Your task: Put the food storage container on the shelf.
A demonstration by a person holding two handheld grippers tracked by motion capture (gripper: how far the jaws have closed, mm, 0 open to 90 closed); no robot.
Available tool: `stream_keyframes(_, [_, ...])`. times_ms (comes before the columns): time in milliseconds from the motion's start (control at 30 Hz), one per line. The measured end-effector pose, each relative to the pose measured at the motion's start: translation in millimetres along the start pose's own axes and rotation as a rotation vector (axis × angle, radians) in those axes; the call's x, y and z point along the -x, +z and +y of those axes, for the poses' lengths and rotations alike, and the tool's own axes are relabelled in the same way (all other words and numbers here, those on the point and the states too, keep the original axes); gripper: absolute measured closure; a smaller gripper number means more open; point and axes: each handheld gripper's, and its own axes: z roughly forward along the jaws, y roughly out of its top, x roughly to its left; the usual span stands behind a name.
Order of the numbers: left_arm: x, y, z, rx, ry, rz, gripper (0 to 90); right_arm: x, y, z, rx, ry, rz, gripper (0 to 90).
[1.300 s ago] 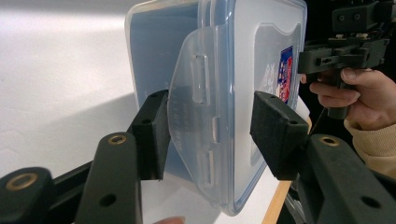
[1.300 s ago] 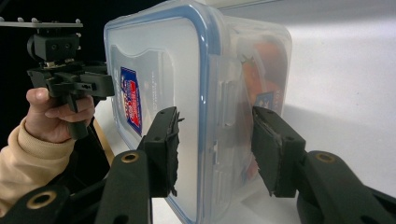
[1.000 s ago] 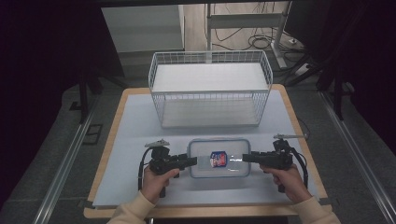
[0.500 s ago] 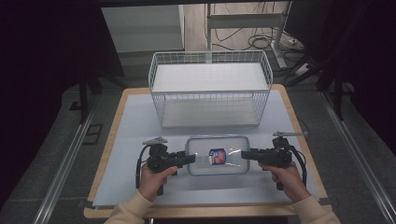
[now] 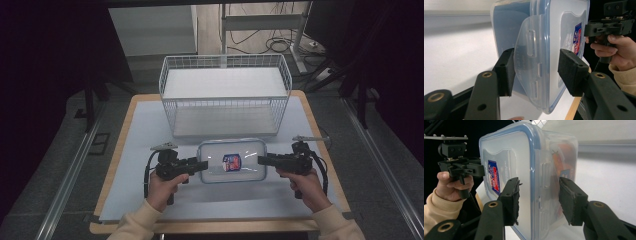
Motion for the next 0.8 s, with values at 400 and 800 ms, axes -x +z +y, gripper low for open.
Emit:
stream_keyframes(400, [4.7, -4.2, 13.7, 0.01, 0.01, 0.001, 49.2, -5.0, -3.7, 10.6, 0.026, -0.011, 0.003, 52.4])
stream_keyframes(800, [6.3, -8.6, 25.2, 0.018, 0.016, 0.001, 49.3, -11.5, -5.6, 22.3, 0.045, -0.028, -0.002, 52.4])
